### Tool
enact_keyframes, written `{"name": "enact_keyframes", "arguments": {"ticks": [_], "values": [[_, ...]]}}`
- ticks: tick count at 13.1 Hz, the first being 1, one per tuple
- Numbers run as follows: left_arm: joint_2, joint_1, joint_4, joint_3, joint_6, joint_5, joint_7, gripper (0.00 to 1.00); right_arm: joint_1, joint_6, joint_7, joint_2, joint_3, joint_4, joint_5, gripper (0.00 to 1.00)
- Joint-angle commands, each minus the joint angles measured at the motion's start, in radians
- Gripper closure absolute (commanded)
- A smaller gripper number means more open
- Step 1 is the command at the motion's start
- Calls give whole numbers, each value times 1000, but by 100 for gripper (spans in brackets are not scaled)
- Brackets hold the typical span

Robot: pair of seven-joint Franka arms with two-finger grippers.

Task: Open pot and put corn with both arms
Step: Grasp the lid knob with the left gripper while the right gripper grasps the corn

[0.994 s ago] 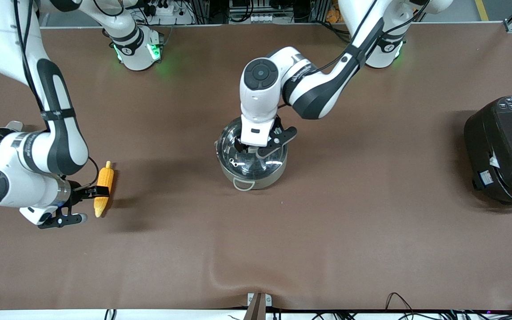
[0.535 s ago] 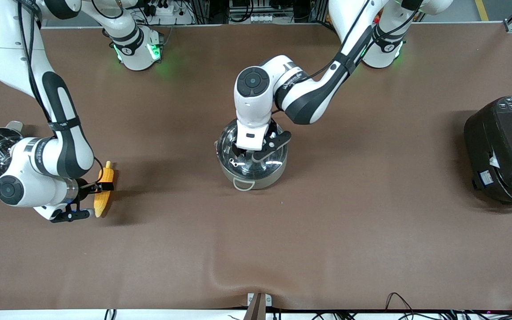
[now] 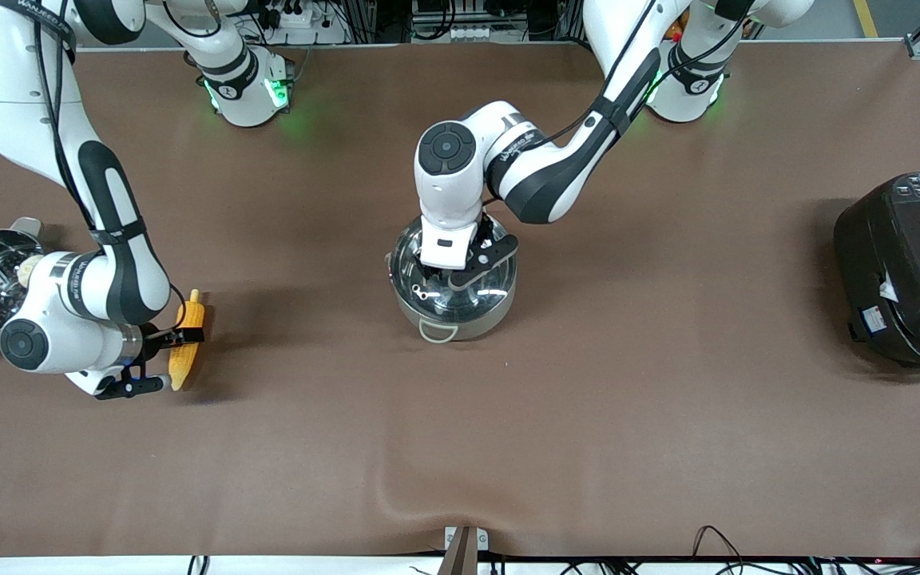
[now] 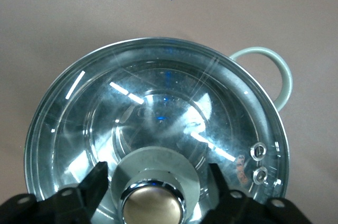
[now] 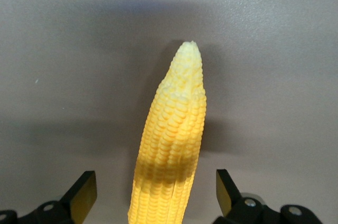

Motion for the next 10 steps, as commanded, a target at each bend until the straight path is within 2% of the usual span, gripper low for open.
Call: {"name": "enact_keyframes", "arguments": {"ticks": [1, 4, 6, 8, 9, 10], "values": [[13, -15, 25, 7, 1, 27, -34, 28, -10, 8, -16, 14, 8, -8, 10, 0], [13, -27, 25, 6, 1, 27, -46, 31, -9, 31, -16, 17, 8, -42, 11, 0], [11, -27, 25, 7, 1, 27, -45, 39, -7, 81, -16, 17, 10, -79, 11, 0], [11, -23, 25, 7, 1, 27, -43, 39, -7, 91, -16, 14, 8, -91, 11, 0], [11, -23, 25, 7, 1, 27, -43, 39, -9, 92, -16, 14, 9, -91, 11, 7], [10, -23, 25, 7, 1, 27, -43, 45, -5, 91, -16, 14, 8, -91, 11, 64]]}}
